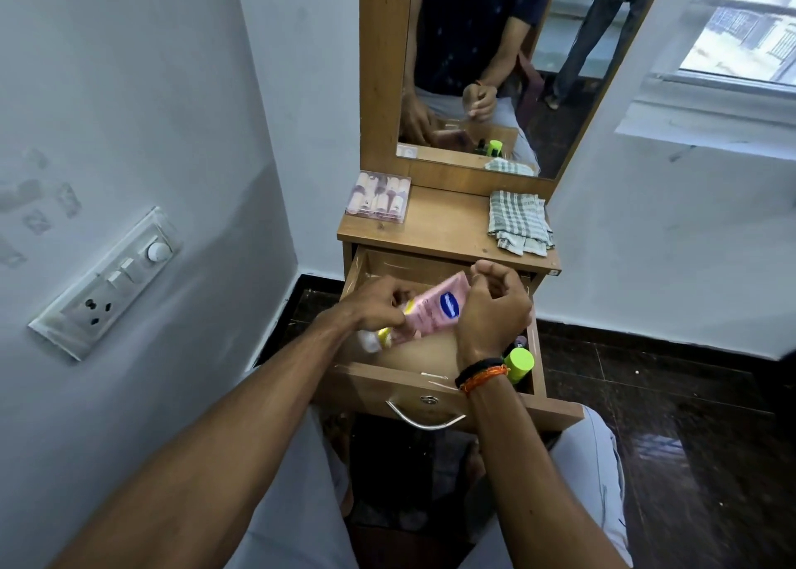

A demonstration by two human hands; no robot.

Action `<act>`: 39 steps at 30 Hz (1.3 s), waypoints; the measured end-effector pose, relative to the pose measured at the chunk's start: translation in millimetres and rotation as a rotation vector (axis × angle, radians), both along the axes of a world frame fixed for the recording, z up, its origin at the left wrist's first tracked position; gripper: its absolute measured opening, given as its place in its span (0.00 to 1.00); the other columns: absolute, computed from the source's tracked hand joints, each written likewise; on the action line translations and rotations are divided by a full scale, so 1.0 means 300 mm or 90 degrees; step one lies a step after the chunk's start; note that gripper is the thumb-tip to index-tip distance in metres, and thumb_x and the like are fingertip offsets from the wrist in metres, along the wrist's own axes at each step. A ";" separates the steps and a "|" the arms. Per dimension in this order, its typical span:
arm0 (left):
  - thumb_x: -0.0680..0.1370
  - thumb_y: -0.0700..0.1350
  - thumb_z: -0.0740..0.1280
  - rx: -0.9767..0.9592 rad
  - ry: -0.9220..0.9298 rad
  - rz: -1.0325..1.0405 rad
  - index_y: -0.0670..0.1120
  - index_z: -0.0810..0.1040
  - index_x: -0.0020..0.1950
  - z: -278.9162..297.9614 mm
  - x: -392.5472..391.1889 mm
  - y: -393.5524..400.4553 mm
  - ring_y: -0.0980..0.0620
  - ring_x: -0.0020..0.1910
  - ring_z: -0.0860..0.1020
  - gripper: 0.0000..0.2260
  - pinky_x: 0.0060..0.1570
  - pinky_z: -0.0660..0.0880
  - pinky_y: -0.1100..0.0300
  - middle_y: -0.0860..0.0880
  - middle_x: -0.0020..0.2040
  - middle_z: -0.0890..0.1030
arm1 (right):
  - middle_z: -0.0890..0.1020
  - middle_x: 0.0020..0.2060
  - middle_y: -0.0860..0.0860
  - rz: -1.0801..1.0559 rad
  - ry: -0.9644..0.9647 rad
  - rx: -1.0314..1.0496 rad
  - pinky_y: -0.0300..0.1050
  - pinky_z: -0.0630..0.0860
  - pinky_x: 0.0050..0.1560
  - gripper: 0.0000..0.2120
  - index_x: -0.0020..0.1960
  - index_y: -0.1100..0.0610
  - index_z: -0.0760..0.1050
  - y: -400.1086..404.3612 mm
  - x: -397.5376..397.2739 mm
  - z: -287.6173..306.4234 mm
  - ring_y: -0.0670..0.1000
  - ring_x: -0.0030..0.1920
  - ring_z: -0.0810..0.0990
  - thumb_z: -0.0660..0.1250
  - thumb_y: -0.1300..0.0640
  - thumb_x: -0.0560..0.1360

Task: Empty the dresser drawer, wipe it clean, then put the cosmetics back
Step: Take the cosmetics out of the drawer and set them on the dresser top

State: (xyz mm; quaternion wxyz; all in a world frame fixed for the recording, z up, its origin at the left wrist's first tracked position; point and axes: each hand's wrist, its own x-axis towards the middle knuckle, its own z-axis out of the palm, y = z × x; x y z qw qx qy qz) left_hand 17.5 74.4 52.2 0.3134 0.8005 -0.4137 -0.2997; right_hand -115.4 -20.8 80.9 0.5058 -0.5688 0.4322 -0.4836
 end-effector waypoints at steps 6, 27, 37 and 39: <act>0.65 0.46 0.82 -0.244 0.131 0.162 0.47 0.83 0.54 0.078 0.030 0.019 0.53 0.48 0.83 0.20 0.50 0.81 0.54 0.52 0.49 0.85 | 0.80 0.50 0.48 -0.025 0.041 -0.035 0.32 0.77 0.48 0.13 0.56 0.53 0.79 0.003 0.016 -0.008 0.45 0.49 0.80 0.69 0.65 0.74; 0.74 0.40 0.76 -0.485 0.138 0.302 0.43 0.81 0.63 0.233 0.308 0.059 0.47 0.51 0.85 0.18 0.51 0.83 0.48 0.46 0.54 0.85 | 0.85 0.55 0.52 0.416 0.217 -0.246 0.50 0.82 0.56 0.16 0.64 0.57 0.79 -0.027 0.390 0.121 0.50 0.52 0.84 0.72 0.58 0.77; 0.72 0.35 0.75 -0.470 0.142 0.362 0.43 0.79 0.66 0.165 0.378 0.089 0.51 0.53 0.84 0.22 0.53 0.82 0.53 0.51 0.54 0.86 | 0.85 0.53 0.53 0.409 0.233 -0.268 0.51 0.82 0.57 0.14 0.62 0.57 0.80 -0.019 0.488 0.084 0.50 0.53 0.83 0.72 0.59 0.77; 0.71 0.34 0.76 -0.456 0.140 0.364 0.43 0.79 0.66 0.157 0.382 0.091 0.50 0.54 0.84 0.23 0.54 0.82 0.52 0.49 0.55 0.85 | 0.85 0.54 0.53 0.401 0.241 -0.272 0.52 0.82 0.57 0.15 0.63 0.57 0.80 -0.020 0.496 0.079 0.51 0.53 0.83 0.72 0.60 0.77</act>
